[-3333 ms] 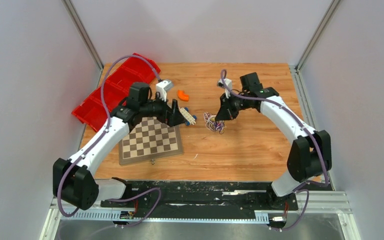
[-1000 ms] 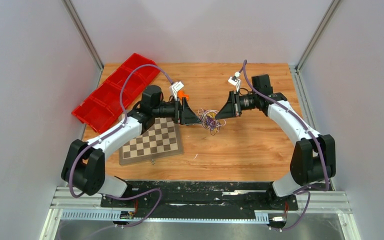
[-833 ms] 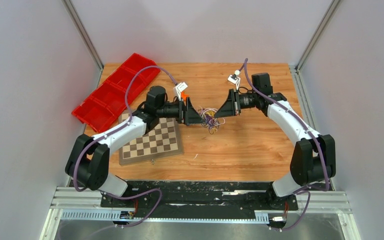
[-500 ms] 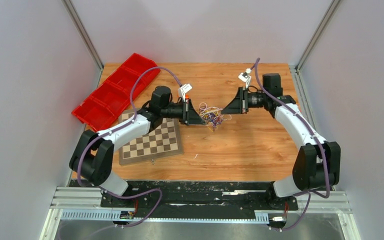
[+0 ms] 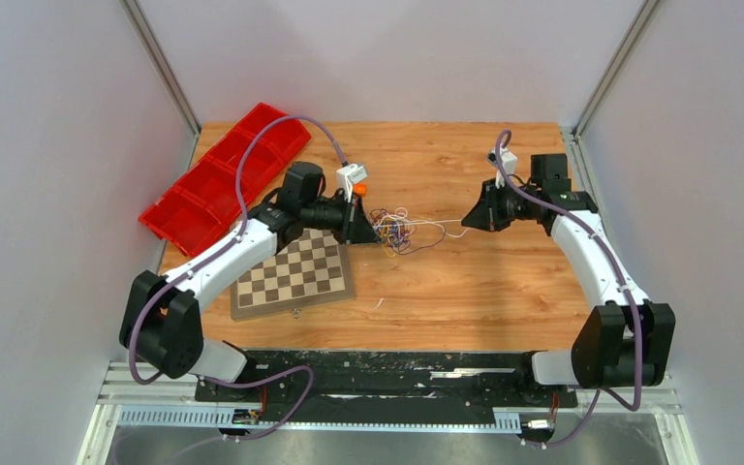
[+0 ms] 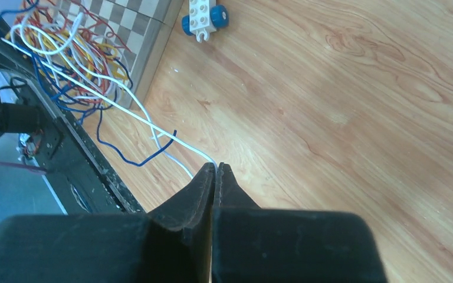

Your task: Untangle the cables

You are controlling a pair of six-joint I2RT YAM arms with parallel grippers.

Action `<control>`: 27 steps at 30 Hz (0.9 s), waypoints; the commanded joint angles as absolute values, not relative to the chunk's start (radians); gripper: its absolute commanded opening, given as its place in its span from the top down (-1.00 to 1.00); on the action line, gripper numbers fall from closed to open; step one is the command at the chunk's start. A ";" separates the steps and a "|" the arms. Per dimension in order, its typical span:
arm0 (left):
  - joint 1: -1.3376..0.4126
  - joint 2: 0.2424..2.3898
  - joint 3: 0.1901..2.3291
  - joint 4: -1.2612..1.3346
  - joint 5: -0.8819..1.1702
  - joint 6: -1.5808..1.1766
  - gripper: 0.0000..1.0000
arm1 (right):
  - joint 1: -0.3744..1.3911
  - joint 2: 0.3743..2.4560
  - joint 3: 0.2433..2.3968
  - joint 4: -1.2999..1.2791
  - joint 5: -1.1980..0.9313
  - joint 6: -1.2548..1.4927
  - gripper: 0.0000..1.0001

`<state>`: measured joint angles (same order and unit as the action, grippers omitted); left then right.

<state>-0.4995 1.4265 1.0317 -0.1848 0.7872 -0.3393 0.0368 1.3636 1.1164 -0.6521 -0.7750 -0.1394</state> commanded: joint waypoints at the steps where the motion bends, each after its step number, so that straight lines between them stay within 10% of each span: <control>1: -0.484 1.368 1.113 -0.290 0.784 -0.181 1.00 | 0.014 1.342 1.185 -0.781 -0.663 -0.356 1.00; 13: -0.444 1.343 1.139 -0.388 0.690 -0.009 1.00 | -0.185 1.368 1.225 -0.904 -0.553 -0.555 0.99; 19: -0.506 1.345 1.131 -0.252 0.774 -0.031 1.00 | -0.116 1.441 1.284 -1.014 -0.904 -0.514 -0.66; 27: -0.566 1.474 1.245 -0.245 0.823 -0.099 1.00 | 0.121 1.433 1.350 -0.790 -1.041 -0.258 -0.89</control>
